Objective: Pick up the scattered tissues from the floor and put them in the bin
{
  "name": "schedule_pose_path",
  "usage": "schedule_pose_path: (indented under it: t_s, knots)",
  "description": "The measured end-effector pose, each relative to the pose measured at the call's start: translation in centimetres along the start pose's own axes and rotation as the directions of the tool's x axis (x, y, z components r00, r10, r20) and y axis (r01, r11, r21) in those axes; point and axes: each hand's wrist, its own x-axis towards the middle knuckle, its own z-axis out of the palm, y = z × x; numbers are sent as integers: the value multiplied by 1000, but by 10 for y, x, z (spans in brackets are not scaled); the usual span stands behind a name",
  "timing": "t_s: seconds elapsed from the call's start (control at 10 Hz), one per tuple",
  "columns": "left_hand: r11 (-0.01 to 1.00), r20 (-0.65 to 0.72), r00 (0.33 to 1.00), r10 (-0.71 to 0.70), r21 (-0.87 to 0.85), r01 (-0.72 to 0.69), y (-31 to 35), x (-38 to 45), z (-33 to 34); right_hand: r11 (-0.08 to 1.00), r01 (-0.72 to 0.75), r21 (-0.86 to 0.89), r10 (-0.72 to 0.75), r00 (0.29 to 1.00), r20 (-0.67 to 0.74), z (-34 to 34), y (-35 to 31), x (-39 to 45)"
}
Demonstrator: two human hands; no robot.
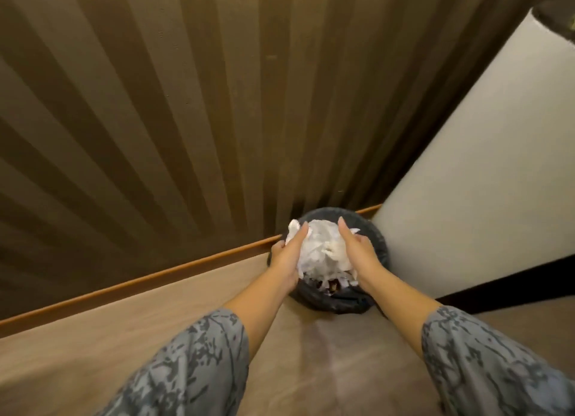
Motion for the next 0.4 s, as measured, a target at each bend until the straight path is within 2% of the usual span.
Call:
schedule_pose_path:
  t_s: [0.1, 0.2, 0.3, 0.4]
  knots:
    - [995, 58, 994, -94, -24, 95, -9, 13, 24, 975, -118, 188, 102, 991, 92, -31, -4, 12]
    - [994, 33, 995, -98, -43, 99, 12, -67, 48, 946, -213, 245, 169, 968, 188, -50, -12, -12]
    - [993, -26, 993, -119, 13, 120, 18, -104, 45, 934, -264, 241, 213, 953, 216, -67, -13, -40]
    - [989, -77, 992, -100, 104, 108, 31, -142, 38, 944, -301, 139, 267, 938, 220, -83, -14, -75]
